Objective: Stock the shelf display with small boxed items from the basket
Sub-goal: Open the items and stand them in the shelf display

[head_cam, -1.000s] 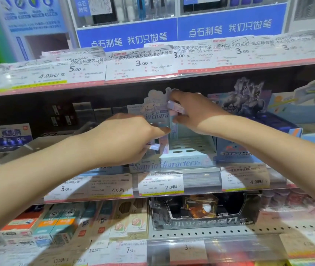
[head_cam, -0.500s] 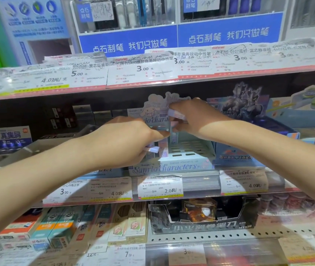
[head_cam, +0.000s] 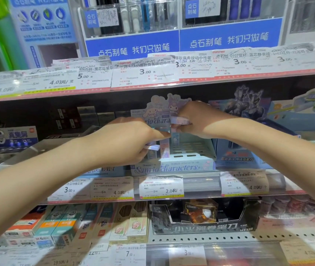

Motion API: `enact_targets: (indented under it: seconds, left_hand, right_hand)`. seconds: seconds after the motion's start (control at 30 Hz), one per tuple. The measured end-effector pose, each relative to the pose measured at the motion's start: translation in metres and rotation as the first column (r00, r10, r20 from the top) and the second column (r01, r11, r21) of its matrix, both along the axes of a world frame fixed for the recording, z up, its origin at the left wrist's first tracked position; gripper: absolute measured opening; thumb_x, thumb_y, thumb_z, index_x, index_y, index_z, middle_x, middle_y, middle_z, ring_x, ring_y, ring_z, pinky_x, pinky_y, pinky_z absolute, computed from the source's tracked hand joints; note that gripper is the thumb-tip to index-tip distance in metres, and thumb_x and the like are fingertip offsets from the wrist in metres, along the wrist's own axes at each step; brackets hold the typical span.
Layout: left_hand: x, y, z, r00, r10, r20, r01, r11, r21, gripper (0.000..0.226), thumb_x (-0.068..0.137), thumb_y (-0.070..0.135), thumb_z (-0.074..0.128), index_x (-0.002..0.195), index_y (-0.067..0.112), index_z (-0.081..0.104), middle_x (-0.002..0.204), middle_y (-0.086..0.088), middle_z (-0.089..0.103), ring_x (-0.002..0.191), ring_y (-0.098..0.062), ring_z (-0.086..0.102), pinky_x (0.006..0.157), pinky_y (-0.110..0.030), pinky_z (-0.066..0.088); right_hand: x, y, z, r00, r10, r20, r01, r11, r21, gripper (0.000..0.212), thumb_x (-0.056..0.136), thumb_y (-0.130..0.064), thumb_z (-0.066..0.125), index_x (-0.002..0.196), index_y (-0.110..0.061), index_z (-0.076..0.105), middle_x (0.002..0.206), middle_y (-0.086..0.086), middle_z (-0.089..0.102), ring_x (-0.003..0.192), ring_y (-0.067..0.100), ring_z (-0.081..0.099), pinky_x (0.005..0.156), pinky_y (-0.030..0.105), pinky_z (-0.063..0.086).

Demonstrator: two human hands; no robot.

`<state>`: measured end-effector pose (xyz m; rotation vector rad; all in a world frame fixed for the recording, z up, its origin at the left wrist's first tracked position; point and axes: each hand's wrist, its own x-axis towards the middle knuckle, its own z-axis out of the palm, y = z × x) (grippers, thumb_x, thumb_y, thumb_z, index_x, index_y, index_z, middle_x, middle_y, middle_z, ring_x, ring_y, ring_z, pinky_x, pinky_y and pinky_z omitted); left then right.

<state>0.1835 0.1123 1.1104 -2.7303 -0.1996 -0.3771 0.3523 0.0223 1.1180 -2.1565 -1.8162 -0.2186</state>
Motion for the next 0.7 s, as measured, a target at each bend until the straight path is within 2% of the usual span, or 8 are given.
enact_targets:
  seconds: [0.2, 0.27, 0.3, 0.37, 0.47, 0.53, 0.63, 0.7]
  left_hand:
    - [0.0, -0.005, 0.002, 0.999, 0.04, 0.033, -0.038, 0.998, -0.058, 0.048, 0.084, 0.011, 0.047, 0.123, 0.038, 0.052, 0.056, 0.005, 0.045, 0.059, -0.013, 0.045, 0.051, -0.03, 0.04]
    - [-0.002, -0.009, 0.003, 0.996, 0.027, 0.08, -0.021, 0.997, -0.07, 0.019, 0.088, 0.015, 0.049, 0.091, 0.031, 0.059, 0.053, 0.006, 0.036, 0.052, -0.011, 0.039, 0.045, -0.024, 0.029]
    - [-0.003, -0.009, 0.001, 0.99, 0.017, 0.138, -0.003, 0.995, -0.103, 0.024, 0.089, 0.016, 0.051, 0.068, 0.027, 0.05, 0.051, 0.006, 0.032, 0.05, -0.012, 0.036, 0.044, -0.024, 0.024]
    - [-0.004, -0.011, 0.0, 0.963, 0.02, 0.271, 0.043, 0.973, -0.225, 0.039, 0.089, 0.017, 0.055, 0.053, 0.018, 0.039, 0.048, 0.006, 0.028, 0.043, -0.012, 0.027, 0.044, -0.026, 0.021]
    - [0.0, -0.008, 0.001, 0.89, 0.116, 0.441, 0.148, 0.841, -0.52, 0.053, 0.083, 0.043, 0.058, 0.07, -0.009, 0.055, 0.052, -0.008, 0.035, 0.047, -0.008, 0.026, 0.047, -0.021, 0.025]
    - [0.003, -0.009, -0.001, 0.882, 0.158, 0.444, 0.203, 0.723, -0.661, 0.063, 0.071, 0.061, 0.059, 0.082, -0.001, 0.064, 0.062, -0.016, 0.051, 0.055, -0.013, 0.039, 0.054, -0.027, 0.034]
    - [0.005, -0.015, 0.002, 0.871, 0.184, 0.455, 0.284, 0.567, -0.774, 0.031, 0.069, 0.051, 0.07, 0.078, 0.022, 0.07, 0.063, -0.011, 0.056, 0.053, -0.017, 0.039, 0.046, -0.024, 0.031]
    - [0.005, -0.016, 0.004, 0.885, 0.234, 0.403, 0.221, 0.55, -0.806, 0.035, 0.072, 0.043, 0.071, 0.082, 0.01, 0.069, 0.052, -0.002, 0.049, 0.053, -0.021, 0.034, 0.045, -0.025, 0.025]
  right_hand:
    - [-0.004, -0.001, 0.008, 0.999, 0.042, -0.012, -0.043, 0.998, -0.053, 0.035, 0.088, -0.024, 0.055, 0.055, -0.017, 0.047, 0.061, -0.001, 0.048, 0.06, 0.018, 0.046, 0.049, 0.021, 0.028]
    - [-0.002, -0.004, 0.013, 0.984, 0.098, -0.146, -0.096, 0.995, 0.019, 0.029, 0.088, -0.024, 0.054, 0.068, -0.003, 0.057, 0.065, 0.012, 0.056, 0.06, 0.023, 0.049, 0.055, 0.029, 0.033]
    - [-0.005, -0.009, 0.014, 0.962, 0.136, -0.236, -0.129, 0.991, 0.042, 0.028, 0.088, -0.023, 0.054, 0.074, 0.001, 0.055, 0.063, 0.014, 0.053, 0.056, 0.022, 0.046, 0.054, 0.03, 0.032]
    - [-0.009, -0.018, 0.012, 0.888, 0.206, -0.411, -0.204, 0.978, 0.049, 0.026, 0.09, -0.024, 0.053, 0.076, -0.003, 0.048, 0.052, 0.004, 0.038, 0.046, 0.017, 0.033, 0.046, 0.025, 0.027]
    - [-0.013, -0.028, 0.005, 0.881, 0.145, -0.45, -0.2, 0.977, -0.078, 0.04, 0.087, -0.047, 0.051, 0.058, -0.019, 0.05, 0.041, -0.009, 0.036, 0.038, 0.009, 0.031, 0.045, 0.018, 0.029]
    - [-0.019, -0.034, 0.004, 0.85, 0.155, -0.504, -0.246, 0.962, -0.12, 0.054, 0.09, -0.04, 0.049, 0.039, -0.023, 0.052, 0.032, -0.01, 0.033, 0.033, 0.004, 0.028, 0.039, 0.014, 0.025]
    - [-0.024, -0.036, -0.001, 0.738, 0.265, -0.62, -0.385, 0.92, -0.065, 0.038, 0.093, -0.022, 0.049, 0.055, -0.024, 0.048, 0.036, -0.013, 0.031, 0.035, 0.003, 0.027, 0.037, 0.013, 0.024]
    - [-0.025, -0.035, -0.003, 0.739, 0.289, -0.609, -0.398, 0.916, -0.049, 0.028, 0.092, -0.023, 0.05, 0.066, -0.015, 0.042, 0.041, -0.012, 0.032, 0.038, 0.004, 0.028, 0.038, 0.013, 0.026]
